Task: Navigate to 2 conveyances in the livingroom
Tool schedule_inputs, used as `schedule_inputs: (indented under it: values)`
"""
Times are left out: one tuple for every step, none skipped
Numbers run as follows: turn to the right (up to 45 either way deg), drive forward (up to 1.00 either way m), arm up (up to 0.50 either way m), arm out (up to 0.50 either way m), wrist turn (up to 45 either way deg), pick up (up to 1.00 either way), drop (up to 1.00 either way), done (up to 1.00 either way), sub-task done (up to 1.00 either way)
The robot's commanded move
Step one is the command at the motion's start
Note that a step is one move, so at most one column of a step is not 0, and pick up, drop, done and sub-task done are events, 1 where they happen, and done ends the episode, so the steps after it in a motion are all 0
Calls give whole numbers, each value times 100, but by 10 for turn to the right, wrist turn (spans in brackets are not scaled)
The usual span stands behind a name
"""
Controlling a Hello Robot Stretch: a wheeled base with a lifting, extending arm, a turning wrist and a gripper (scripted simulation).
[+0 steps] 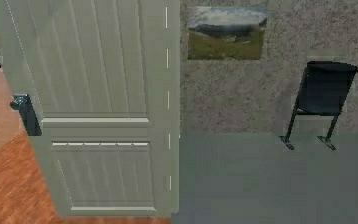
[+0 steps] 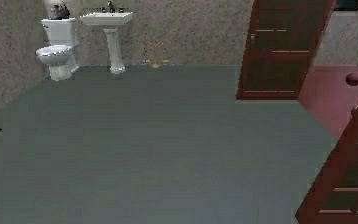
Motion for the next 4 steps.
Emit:
schedule_inputs:
  values:
    - [-450, 0, 0, 0, 0, 0, 0, 0, 0]
    - [-210, 0, 0, 0, 0, 0, 0, 0, 0]
    - [0, 100, 0, 0, 0, 0, 0, 0, 0]
    - [-30, 0, 0, 0, 0, 0, 0, 0, 0]
